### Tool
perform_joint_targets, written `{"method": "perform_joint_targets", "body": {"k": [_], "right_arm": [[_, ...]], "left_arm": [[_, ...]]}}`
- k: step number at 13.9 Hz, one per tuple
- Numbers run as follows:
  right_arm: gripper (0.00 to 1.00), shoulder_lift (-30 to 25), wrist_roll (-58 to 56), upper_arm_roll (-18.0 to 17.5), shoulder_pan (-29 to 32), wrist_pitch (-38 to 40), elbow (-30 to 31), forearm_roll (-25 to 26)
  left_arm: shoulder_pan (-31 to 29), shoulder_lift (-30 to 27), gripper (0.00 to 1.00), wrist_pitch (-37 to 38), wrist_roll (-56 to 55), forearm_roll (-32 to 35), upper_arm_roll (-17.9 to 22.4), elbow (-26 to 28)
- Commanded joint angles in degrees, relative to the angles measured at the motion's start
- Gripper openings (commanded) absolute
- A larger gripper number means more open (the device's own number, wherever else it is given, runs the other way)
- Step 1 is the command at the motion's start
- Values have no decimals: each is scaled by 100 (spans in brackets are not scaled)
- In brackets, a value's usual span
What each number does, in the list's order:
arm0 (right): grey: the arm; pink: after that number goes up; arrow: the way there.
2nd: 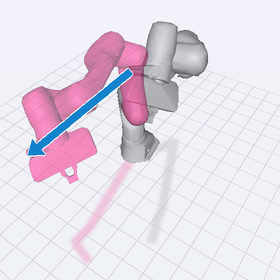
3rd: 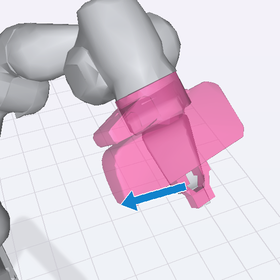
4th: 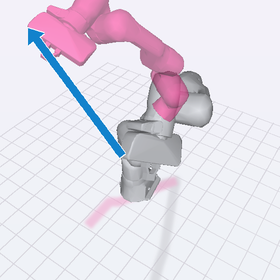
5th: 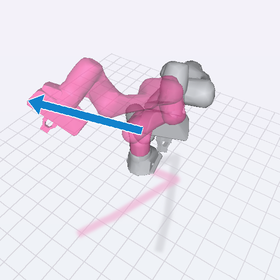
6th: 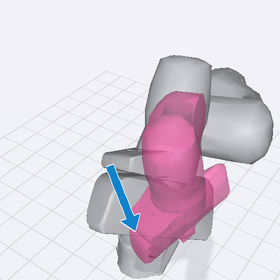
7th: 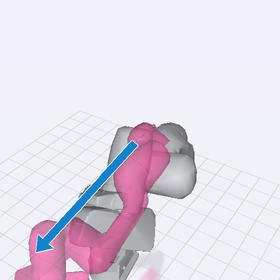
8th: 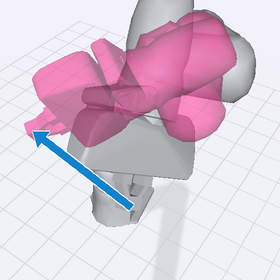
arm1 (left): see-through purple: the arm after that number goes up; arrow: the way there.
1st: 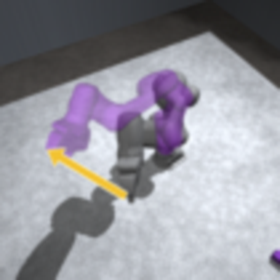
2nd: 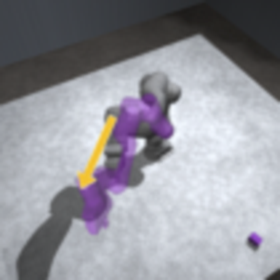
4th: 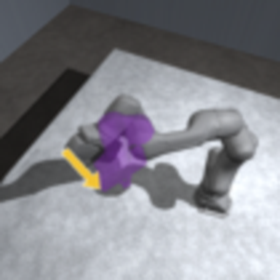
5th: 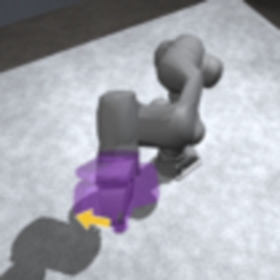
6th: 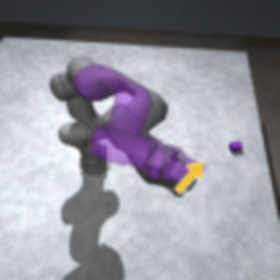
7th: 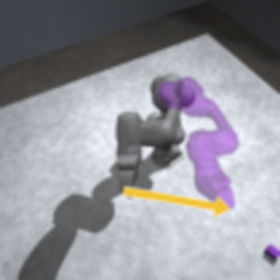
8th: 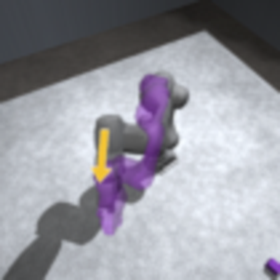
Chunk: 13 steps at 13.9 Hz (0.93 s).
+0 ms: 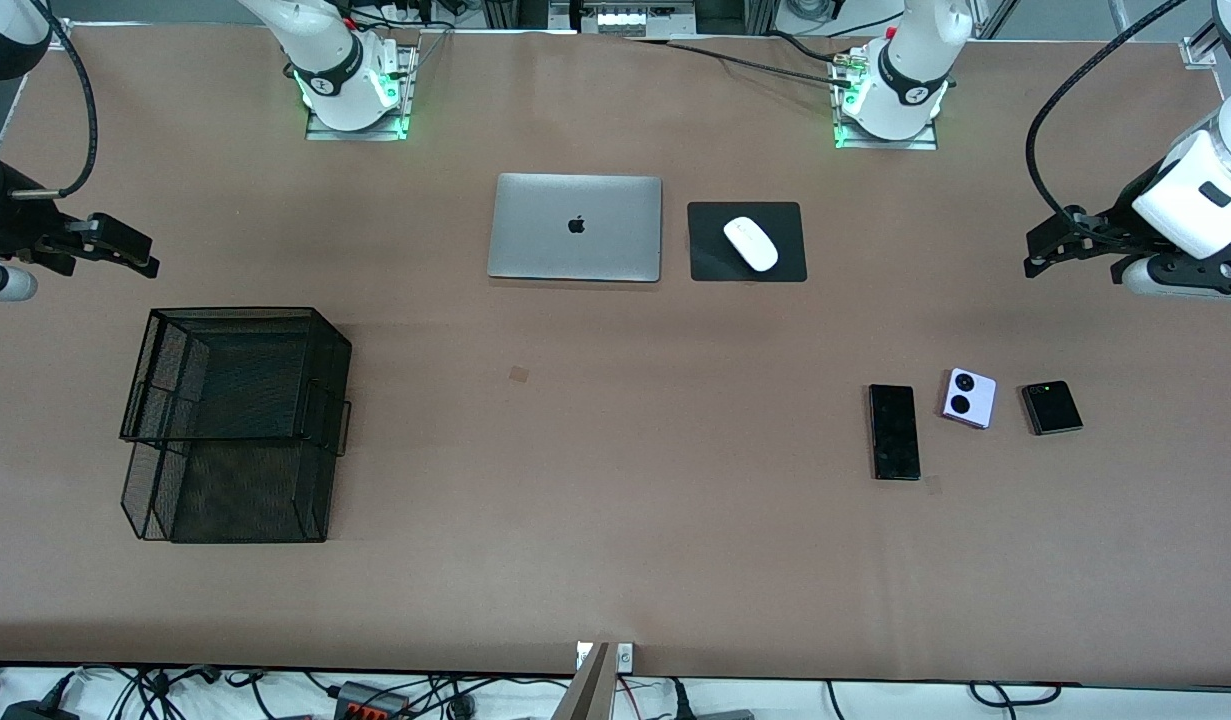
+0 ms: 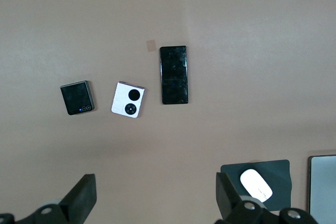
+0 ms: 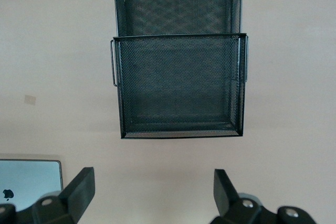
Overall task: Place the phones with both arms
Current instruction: 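Reach the left gripper to the black bar phone and grasp it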
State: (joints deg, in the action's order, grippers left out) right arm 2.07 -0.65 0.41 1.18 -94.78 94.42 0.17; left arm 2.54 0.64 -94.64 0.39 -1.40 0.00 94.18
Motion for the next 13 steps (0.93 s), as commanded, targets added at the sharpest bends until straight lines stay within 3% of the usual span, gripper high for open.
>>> {"method": "perform_joint_targets", "body": {"k": [1, 7, 13], "right_arm": [[100, -40, -32, -6, 13, -14, -11, 1], [100, 4, -58, 3, 22, -58, -11, 10], [100, 21, -102, 3, 31, -32, -11, 19]], "left_arm": [[-34, 85, 100, 138, 92, 43, 9, -198], [-34, 120, 100, 199, 14, 25, 9, -216], [-34, 550, 100, 1008, 179, 8, -9, -251]]}}
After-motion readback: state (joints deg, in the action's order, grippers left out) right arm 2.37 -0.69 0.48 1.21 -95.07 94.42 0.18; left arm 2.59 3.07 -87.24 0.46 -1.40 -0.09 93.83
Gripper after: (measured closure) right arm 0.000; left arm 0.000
